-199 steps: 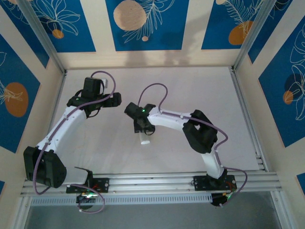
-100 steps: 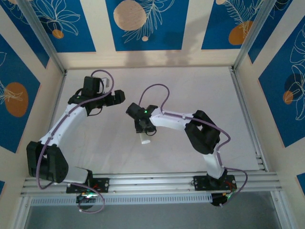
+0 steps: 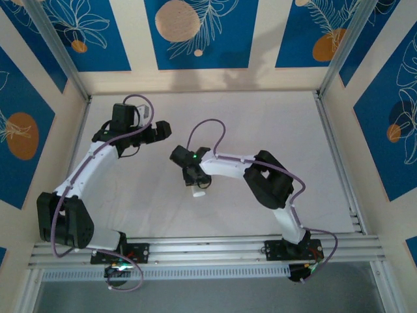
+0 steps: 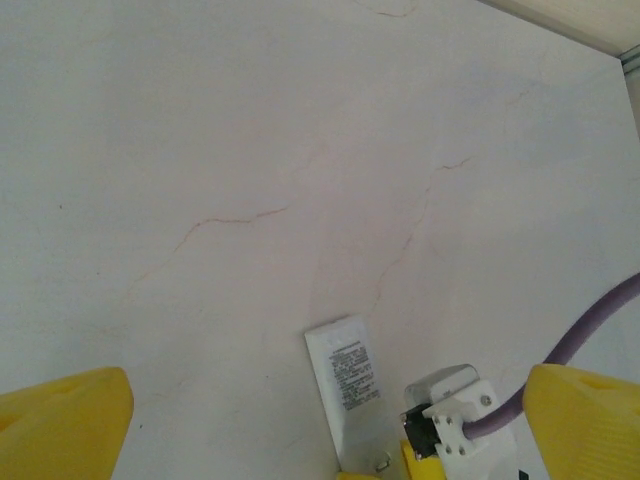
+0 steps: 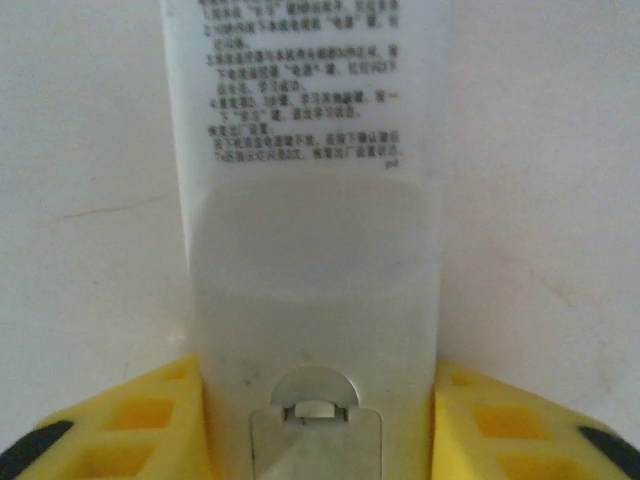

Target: Load the batteries into the remote control

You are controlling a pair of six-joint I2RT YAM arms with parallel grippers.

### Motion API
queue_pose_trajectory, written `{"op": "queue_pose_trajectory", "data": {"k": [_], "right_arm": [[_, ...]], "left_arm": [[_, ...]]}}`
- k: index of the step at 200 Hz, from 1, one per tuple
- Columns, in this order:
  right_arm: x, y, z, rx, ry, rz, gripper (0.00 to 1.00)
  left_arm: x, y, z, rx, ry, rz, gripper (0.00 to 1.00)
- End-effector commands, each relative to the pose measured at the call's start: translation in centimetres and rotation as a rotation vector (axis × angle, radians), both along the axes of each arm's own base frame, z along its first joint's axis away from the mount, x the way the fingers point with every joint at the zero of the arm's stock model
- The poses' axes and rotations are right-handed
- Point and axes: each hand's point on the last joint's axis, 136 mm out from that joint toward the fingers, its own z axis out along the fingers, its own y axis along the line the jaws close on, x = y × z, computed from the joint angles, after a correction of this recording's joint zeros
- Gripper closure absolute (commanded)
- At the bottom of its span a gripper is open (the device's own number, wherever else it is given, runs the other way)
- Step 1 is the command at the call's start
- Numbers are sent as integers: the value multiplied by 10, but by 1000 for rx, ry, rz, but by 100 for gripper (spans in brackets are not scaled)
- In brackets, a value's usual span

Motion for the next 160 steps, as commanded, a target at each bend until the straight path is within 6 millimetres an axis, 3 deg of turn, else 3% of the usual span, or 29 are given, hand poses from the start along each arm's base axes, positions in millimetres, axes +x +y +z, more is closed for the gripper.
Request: {"op": "queue_pose_trajectory", "data": {"k": [1, 22, 47, 94, 141, 160], "right_arm": [[-4, -6, 6, 7, -10, -6, 70], [1, 2, 42, 166, -65, 3, 71], [-3, 19, 84, 402, -91, 51, 71], [-8, 35, 144, 698, -137, 101, 71], [-6, 35, 179, 860, -158, 134, 71], [-6, 36, 188, 896, -167, 151, 71]], "left_arm": [[-1, 1, -2, -13, 17, -4, 0], [0, -4, 1, -88, 39, 24, 1], [1, -22, 11, -199, 77, 10, 11], [-7, -55, 14, -264, 135, -14, 20], [-23, -79, 2, -202, 176, -41, 27], [-27, -85, -6, -223, 221, -39, 35]]}}
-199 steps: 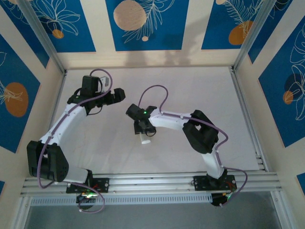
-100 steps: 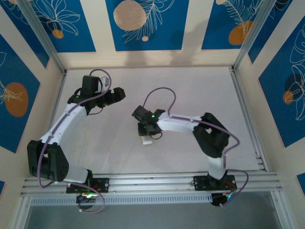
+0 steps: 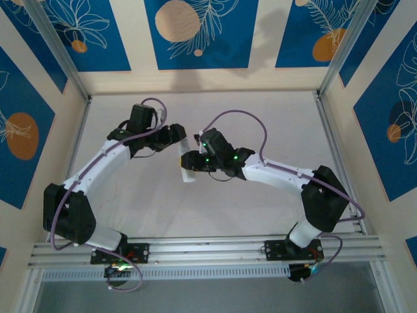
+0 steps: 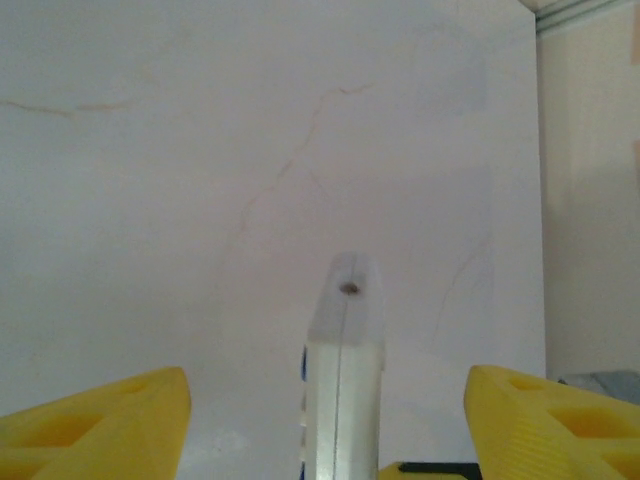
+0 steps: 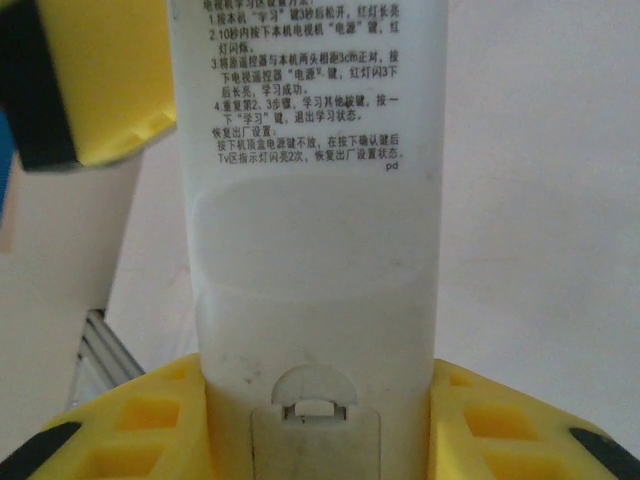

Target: Load the batteries into the remote control

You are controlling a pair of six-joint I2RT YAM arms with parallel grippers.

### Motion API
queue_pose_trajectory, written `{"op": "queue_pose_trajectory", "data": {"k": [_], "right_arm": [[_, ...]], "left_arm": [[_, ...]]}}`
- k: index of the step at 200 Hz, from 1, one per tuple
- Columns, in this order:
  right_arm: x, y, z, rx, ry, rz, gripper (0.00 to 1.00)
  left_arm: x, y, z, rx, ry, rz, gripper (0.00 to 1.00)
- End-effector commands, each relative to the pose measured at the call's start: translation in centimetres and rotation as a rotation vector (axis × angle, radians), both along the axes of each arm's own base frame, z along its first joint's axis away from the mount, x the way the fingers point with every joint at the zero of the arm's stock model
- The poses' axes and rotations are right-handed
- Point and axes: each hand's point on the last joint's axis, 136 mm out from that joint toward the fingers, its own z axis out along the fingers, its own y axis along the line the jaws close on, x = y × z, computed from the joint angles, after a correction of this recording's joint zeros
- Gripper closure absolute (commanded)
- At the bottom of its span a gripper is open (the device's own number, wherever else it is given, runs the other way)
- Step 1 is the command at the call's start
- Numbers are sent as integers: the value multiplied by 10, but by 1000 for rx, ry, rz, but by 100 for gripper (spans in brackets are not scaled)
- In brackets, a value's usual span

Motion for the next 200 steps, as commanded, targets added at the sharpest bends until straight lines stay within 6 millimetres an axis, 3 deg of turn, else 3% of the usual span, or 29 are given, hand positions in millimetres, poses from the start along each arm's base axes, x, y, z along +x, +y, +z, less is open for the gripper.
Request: {"op": "queue_pose_trajectory", "data": {"k": [1, 32, 48, 68, 91, 112, 157, 179, 200], "right_arm": [[-4, 11, 38, 142, -48, 58, 71], [-9, 15, 40, 162, -46, 100, 68], [-11, 14, 39, 152, -60, 114, 58], [-9, -1, 43, 55, -151, 77, 46], [-10, -12, 48, -142, -348, 86, 41], [-17, -8, 44, -309, -496, 135, 37], [-14, 8, 33, -553, -691, 190, 32], [-1, 11, 27, -703, -772, 156, 37], [4, 19, 24, -780, -833, 136, 50]], "left_arm": [[0, -5, -2, -12, 44, 18, 35], [1, -13, -1, -54, 82, 59, 63], [5, -15, 3, -94, 116, 109, 75], [5, -1, -1, -36, 179, 210, 86], [4, 23, -7, 97, 232, 312, 86], [3, 35, -9, 156, 269, 373, 86], [3, 32, -11, 140, 301, 390, 86], [4, 29, -10, 131, 304, 379, 86], [3, 31, -11, 143, 304, 385, 85]]}}
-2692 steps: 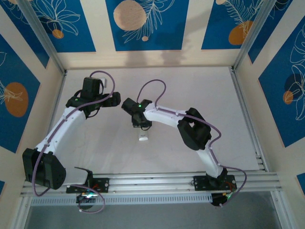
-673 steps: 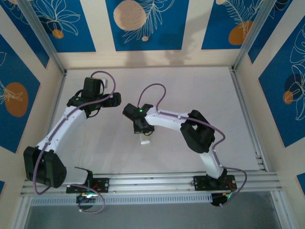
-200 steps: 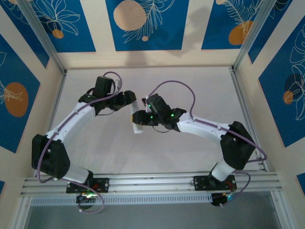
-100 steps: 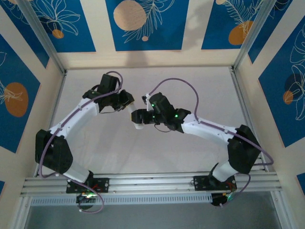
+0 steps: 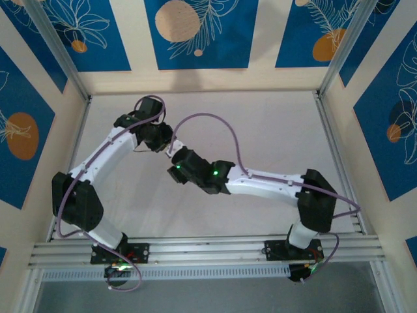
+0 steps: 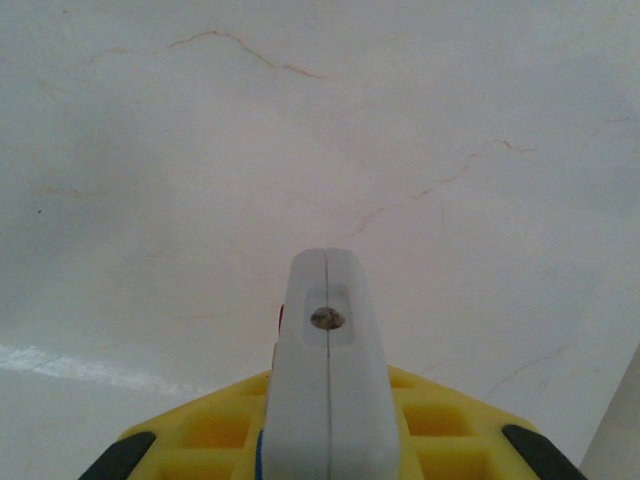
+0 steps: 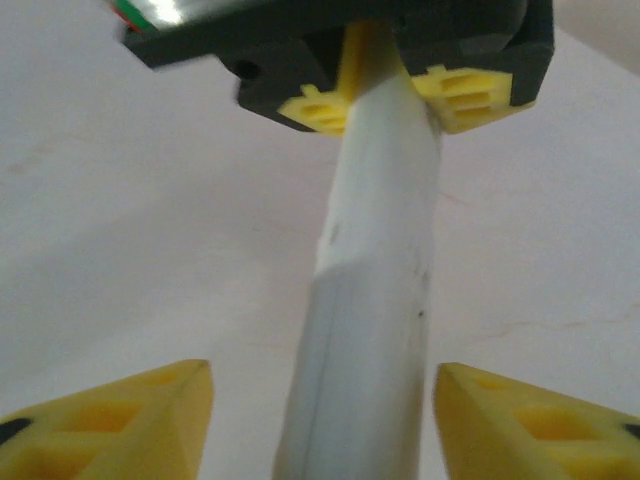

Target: Load the batteries into the remote control

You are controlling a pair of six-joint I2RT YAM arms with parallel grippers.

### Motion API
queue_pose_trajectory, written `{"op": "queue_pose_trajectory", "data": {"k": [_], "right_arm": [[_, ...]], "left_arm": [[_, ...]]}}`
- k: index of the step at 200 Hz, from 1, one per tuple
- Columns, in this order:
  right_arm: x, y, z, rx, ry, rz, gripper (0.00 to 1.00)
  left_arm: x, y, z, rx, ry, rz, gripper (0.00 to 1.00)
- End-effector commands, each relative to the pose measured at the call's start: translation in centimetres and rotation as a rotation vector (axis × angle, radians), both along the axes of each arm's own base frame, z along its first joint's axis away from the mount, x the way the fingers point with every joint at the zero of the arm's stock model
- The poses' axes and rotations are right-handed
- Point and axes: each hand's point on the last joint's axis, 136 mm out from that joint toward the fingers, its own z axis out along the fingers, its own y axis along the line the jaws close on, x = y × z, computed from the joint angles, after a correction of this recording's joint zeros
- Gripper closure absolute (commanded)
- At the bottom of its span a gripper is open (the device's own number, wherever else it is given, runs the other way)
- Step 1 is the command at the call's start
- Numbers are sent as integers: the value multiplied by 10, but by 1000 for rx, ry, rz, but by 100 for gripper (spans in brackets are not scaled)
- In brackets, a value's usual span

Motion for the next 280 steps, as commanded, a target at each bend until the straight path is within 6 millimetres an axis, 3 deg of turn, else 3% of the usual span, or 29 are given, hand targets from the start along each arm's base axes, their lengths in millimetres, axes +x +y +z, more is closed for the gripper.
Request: {"op": "queue_pose_trajectory", "data": {"k": [1, 22, 43, 49, 64, 74, 101, 121, 152, 195, 217, 235, 280], "right_arm": [[16, -5, 9, -138, -167, -67, 51], [17, -4, 13, -113, -165, -88, 73], [9, -7, 21, -32, -123, -90, 88], [7, -8, 23, 3, -92, -84, 90], [0, -16, 24, 115, 32, -74, 95], [-3, -23, 23, 206, 138, -68, 98], [-6, -40, 20, 483, 468, -25, 99], [5, -59, 3, 635, 701, -104, 99], [22, -87, -54, 654, 963, -352, 98], [26, -87, -103, 490, 930, -433, 95], [23, -85, -121, 408, 899, -459, 88], [18, -84, -134, 367, 899, -475, 79], [3, -95, -160, 269, 938, -565, 72]], "left_arm": [[-1, 0, 8, 2, 5, 19, 85], [-2, 3, 9, 19, 2, 19, 85], [0, 6, 13, 42, -29, 0, 81], [3, 6, 17, 48, -54, -15, 72], [12, 4, 37, 68, -164, -88, 35], [17, 3, 56, 83, -264, -149, 20], [16, 1, 110, 129, -528, -304, 0], [5, -2, 131, 160, -663, -424, 0], [-10, 5, 127, 220, -722, -493, 0], [-16, 10, 98, 233, -671, -497, 0], [-17, 9, 85, 231, -637, -509, 0], [-17, 8, 81, 224, -628, -510, 0], [-15, 2, 79, 191, -629, -513, 0]]}}
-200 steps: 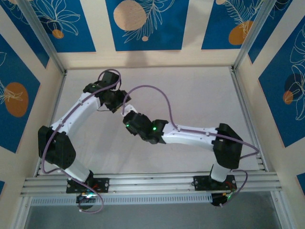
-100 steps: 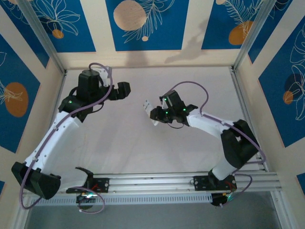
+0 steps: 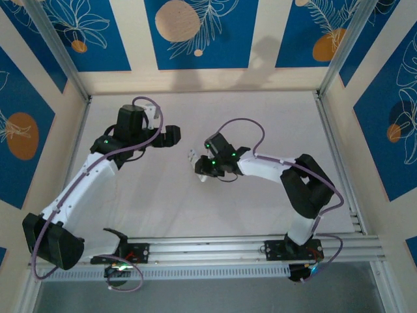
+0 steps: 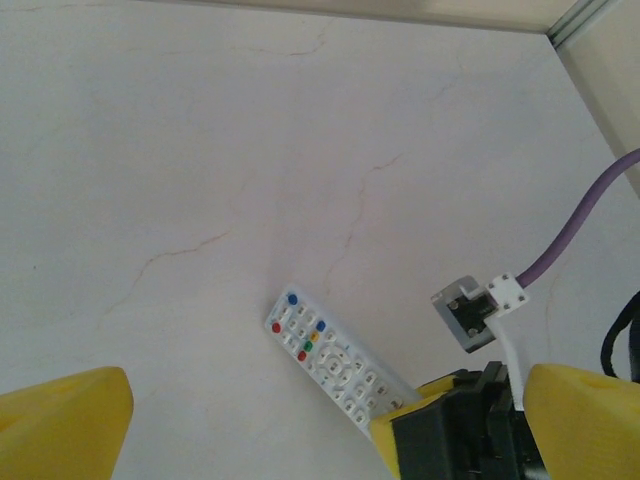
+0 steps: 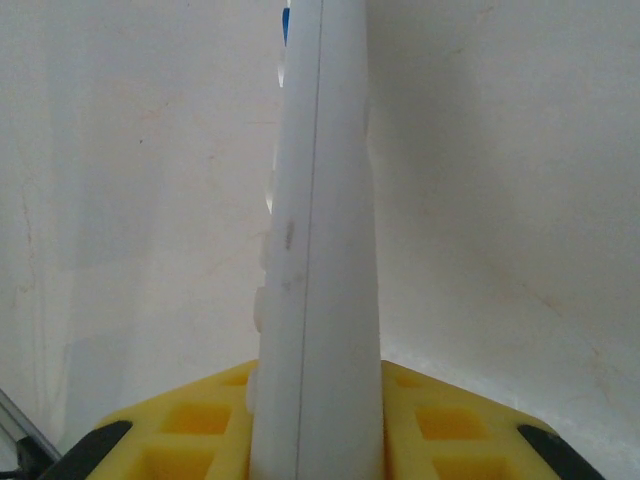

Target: Load the batteries into the remote control

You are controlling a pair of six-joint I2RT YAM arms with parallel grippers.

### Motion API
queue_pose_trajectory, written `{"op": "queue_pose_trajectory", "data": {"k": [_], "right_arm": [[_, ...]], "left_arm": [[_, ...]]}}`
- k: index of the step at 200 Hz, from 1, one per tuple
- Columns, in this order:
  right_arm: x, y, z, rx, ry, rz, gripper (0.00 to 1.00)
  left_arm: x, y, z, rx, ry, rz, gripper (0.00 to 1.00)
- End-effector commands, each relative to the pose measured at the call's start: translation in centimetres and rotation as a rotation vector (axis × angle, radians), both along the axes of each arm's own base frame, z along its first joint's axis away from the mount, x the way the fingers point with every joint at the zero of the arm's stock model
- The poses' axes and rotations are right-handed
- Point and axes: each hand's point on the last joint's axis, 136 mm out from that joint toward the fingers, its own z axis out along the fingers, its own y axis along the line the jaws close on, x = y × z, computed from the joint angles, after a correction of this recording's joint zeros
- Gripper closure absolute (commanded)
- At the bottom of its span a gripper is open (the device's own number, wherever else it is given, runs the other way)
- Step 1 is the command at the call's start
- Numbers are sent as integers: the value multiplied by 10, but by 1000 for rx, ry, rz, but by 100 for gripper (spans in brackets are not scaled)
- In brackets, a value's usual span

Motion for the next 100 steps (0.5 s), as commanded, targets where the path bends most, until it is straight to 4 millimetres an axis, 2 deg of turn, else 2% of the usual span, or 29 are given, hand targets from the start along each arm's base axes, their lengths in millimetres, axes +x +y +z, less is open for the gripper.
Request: {"op": "queue_pose_trajectory", "data": {"k": [1, 39, 78, 100], "right_arm": [[-27, -31, -45, -167, 153, -50, 71], [-30, -33, -53, -157, 188, -79, 62], [-31, -42, -55, -190, 177, -101, 61], [-29, -55, -46, -239, 140, -137, 46]], "left_arm": [[3, -5, -2, -21, -4, -24, 0], [6, -9, -6, -50, 6, -26, 0], [9, -11, -11, -74, 6, -16, 0], [11, -6, -18, -59, 6, 9, 0]]}}
